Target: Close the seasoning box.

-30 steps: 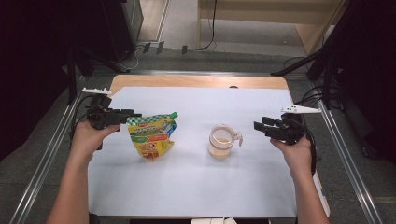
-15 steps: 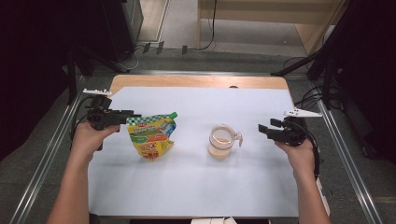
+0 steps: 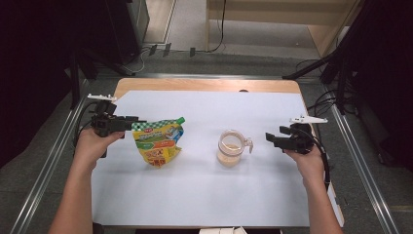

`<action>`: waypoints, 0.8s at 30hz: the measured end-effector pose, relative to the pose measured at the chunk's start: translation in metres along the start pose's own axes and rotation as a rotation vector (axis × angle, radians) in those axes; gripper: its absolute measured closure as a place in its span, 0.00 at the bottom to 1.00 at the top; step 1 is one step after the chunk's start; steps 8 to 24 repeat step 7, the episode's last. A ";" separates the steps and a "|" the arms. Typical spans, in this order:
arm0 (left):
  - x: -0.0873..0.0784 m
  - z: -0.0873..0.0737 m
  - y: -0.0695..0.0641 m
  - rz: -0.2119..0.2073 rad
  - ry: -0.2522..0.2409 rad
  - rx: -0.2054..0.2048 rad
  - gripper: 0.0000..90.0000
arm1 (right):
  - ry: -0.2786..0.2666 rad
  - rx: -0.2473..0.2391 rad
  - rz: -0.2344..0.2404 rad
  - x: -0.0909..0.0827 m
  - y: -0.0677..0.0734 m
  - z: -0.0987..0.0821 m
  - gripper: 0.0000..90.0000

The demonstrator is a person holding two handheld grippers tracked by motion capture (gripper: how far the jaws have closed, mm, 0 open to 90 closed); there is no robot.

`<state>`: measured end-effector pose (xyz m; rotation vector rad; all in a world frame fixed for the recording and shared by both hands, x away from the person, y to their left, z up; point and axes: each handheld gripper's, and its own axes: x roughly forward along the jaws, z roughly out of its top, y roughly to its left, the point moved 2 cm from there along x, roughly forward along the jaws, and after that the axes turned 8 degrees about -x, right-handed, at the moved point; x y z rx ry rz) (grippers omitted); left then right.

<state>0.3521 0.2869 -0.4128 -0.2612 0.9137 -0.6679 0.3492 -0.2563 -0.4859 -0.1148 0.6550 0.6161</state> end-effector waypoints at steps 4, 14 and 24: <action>-0.001 0.000 0.002 0.016 -0.019 0.004 0.48 | -0.014 0.004 0.003 0.000 0.000 0.000 0.34; -0.002 0.000 0.004 0.044 -0.040 0.010 0.48 | -0.021 0.011 0.002 0.002 0.000 -0.001 0.31; -0.002 0.000 0.004 0.044 -0.040 0.010 0.48 | -0.021 0.011 0.002 0.002 0.000 -0.001 0.31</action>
